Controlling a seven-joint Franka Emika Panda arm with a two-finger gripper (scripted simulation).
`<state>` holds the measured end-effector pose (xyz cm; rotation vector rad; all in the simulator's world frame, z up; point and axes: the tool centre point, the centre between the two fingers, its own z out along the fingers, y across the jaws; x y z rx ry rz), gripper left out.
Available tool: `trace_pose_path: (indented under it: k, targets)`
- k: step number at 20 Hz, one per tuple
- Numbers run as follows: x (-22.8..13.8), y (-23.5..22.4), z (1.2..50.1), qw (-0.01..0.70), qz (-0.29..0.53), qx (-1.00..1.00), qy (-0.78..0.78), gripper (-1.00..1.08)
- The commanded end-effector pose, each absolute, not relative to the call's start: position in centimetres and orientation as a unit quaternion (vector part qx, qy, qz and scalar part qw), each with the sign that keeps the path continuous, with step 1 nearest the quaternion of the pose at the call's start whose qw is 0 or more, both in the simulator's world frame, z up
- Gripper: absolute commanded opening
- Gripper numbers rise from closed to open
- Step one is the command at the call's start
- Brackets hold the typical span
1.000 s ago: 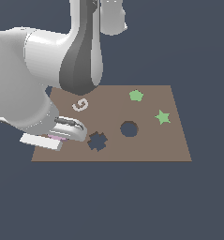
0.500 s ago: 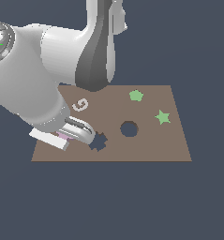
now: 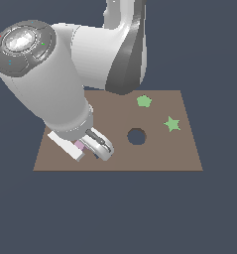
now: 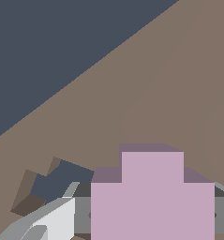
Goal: Insert a designated object into the corresponding slot on a board.
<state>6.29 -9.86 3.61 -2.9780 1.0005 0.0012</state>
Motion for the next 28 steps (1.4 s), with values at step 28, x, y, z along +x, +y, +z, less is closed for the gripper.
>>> trace_pose_path:
  k: [28]
  targets:
    - [8.5,-4.5,3.4,0.0,0.001,-0.877,0.48,-1.0]
